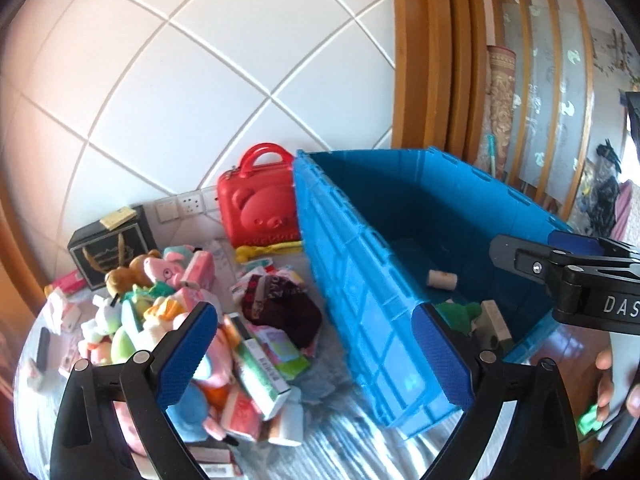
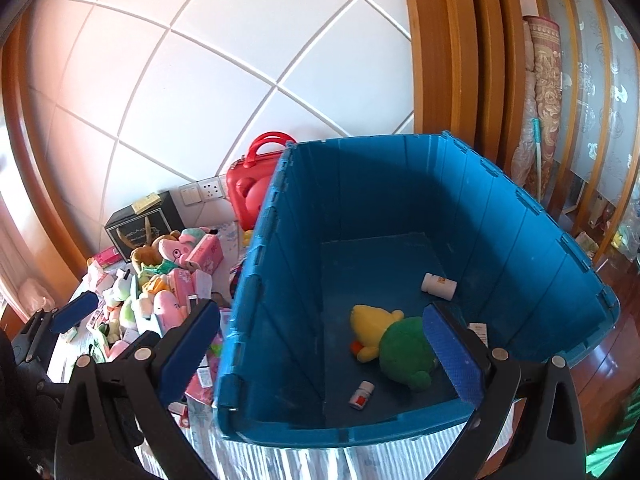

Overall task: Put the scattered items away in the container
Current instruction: 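Withdraw both tools from the crate back toward the toy heap, then grasp the grey fluffy plush with the left tool while the right grasps a red-white ointment box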

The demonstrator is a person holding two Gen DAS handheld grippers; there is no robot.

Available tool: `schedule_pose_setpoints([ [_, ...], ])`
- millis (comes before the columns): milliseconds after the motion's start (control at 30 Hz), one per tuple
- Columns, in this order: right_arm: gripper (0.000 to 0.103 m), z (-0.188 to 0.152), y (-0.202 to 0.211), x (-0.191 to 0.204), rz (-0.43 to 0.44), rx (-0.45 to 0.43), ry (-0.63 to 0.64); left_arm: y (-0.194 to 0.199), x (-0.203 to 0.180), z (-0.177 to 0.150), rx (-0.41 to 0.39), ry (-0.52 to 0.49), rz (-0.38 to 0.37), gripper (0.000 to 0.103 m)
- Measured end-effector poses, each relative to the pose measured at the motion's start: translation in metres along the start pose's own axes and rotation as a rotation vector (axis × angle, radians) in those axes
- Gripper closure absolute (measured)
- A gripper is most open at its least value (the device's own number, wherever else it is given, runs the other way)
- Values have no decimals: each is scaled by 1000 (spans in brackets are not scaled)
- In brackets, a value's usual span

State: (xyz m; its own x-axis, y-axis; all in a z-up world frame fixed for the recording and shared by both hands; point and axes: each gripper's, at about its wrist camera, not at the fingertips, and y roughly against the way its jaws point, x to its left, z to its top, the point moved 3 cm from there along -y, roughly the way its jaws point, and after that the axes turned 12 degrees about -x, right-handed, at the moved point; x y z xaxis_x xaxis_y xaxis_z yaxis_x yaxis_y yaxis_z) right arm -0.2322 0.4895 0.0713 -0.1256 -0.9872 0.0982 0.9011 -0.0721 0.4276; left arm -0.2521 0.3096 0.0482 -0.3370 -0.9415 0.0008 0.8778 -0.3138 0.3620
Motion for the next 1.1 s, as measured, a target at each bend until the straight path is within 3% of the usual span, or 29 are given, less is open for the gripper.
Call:
schedule_pose_setpoints([
  [233, 0, -25, 14, 95, 85, -33, 12, 46, 108, -35, -4, 47, 103, 2],
  [400, 0, -50, 32, 163, 108, -114, 13, 72, 184, -74, 42, 76, 164, 2],
  [467, 0, -63, 31, 188, 124, -102, 11, 82, 211, -92, 65, 82, 200, 2],
  [667, 0, -132, -8, 247, 108, 92, 46, 99, 272, -147, 145, 87, 279, 2],
  [833, 0, -200, -42, 269, 137, 266, 66, 96, 308, -197, 234, 149, 317, 2],
  [1100, 0, -270, -83, 293, 213, 425, 103, 97, 352, -261, 332, 185, 423, 5],
])
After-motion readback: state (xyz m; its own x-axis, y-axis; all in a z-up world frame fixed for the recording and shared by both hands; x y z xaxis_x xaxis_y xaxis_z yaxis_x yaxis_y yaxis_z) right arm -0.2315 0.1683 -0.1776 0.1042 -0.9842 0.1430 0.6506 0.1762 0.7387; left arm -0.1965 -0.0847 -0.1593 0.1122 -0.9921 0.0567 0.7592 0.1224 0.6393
